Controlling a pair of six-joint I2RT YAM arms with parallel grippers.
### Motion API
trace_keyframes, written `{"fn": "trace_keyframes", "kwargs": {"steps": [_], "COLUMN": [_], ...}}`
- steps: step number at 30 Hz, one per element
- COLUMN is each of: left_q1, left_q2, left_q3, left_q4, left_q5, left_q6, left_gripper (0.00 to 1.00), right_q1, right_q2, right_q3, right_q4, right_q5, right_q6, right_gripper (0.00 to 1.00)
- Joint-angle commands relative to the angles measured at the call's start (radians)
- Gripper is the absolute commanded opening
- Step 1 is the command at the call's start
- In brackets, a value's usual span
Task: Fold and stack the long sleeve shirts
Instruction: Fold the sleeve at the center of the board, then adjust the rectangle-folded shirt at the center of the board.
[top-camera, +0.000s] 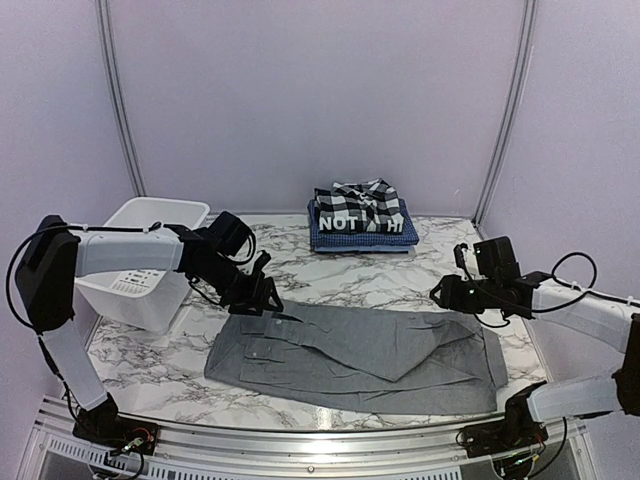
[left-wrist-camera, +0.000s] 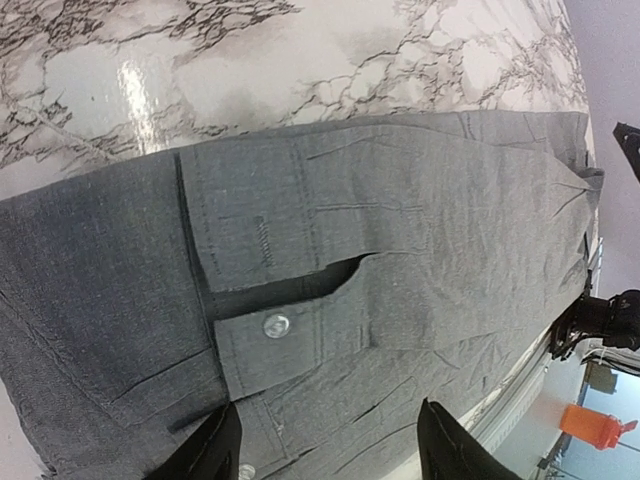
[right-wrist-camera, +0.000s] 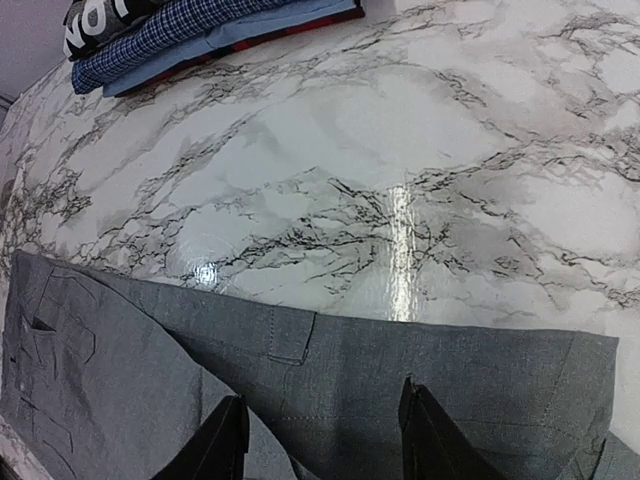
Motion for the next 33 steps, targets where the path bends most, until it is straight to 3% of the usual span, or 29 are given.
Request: {"fn": "trace_keyframes", "kwargs": {"steps": [1, 6, 18, 21, 24, 27, 33], "left_q1": [-0.006, -0.009, -0.039, -0.048, -0.055, -0.057, -0.063], "left_q2": [0.006, 0.044, 0.140, 0.136, 0.108, 0.068, -0.030], "left_q3": [-0.054, -0.078, -0.064, -0.064, -0.068, -0.077, -0.099], "left_q4": [0.060, 0.107, 0.146, 0.148, 0.147, 0.147, 0.129], "left_q5": [-0.042, -0.112, -0.115, -0.111, -0.110, -0.101, -0.086], "left_q6": [0.004, -0.029, -0.053, -0.059, -0.070, -0.084, -0.120], "left_gripper": [0.62, 0.54, 0.39, 0.28, 0.10, 0.00, 0.00], "right_q1": [0.015, 0.018, 0.018, 0.018, 0.019, 0.018, 0.018], "right_q2": [0.019, 0.025, 0.018, 0.019, 0.024, 0.028, 0.041], "right_q3": [0.013, 0.009, 0.001, -0.002, -0.004, -0.005, -0.004], "right_q4": [0.028, 0.033, 0.026, 0.029, 0.030, 0.030, 0.030], "right_q5": [0.006, 0.007, 0.013, 0.013, 0.015, 0.021, 0.026], "right_q6": [-0.008, -0.008, -0.005, -0.005, -0.006, -0.005, -0.009], "right_gripper": [0.48, 0.47, 0.47, 0.47, 0.47, 0.47, 0.47]}}
